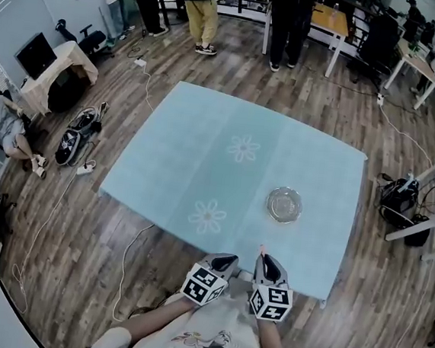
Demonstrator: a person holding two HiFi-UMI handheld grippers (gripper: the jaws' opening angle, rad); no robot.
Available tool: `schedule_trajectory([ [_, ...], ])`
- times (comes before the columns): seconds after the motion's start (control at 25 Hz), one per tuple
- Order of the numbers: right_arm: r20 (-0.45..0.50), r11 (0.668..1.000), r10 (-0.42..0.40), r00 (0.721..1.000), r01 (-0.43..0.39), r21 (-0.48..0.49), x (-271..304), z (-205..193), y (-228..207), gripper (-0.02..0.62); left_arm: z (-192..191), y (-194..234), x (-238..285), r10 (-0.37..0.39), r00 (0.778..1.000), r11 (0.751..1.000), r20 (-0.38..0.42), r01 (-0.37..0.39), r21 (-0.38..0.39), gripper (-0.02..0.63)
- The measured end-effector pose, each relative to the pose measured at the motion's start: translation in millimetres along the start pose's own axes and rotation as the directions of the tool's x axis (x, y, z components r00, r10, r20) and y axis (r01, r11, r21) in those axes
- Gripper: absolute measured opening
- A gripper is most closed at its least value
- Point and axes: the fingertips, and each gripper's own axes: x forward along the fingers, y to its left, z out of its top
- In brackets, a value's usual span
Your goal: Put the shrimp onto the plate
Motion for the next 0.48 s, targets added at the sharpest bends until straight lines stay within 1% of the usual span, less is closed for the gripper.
schedule_trajectory([
  [0.2, 0.018, 1.000, 0.002, 1.000, -0.002, -0.010, 15.3, 13.8, -65.0, 0.064, 18.4, -15.4, 50.7, 0.018, 1.000, 1.000, 0.006, -0.018, 0.017, 0.008],
  [0.32, -0.004, 1.000, 0.006, 1.000, -0.006, -0.005, 24.4, 19.2, -99.9, 0.064, 28.8, -23.6, 76.8, 0.028, 1.000, 1.000, 0.004, -0.028, 0.009, 0.008],
  [0.4, -0.020, 1.000, 0.016, 1.000, -0.016, -0.001, 27.7, 20.3, -115.5, 0.064, 32.9, -28.2, 90.5, 0.037, 0.999, 0.999, -0.004, -0.037, 0.007, 0.008],
  [0.48, -0.034, 1.000, 0.026, 0.999, -0.026, 0.002, 31.9, 18.9, -124.1, 0.064, 38.2, -29.3, 98.1, 0.056, 0.998, 0.998, 0.006, -0.056, 0.004, 0.008],
])
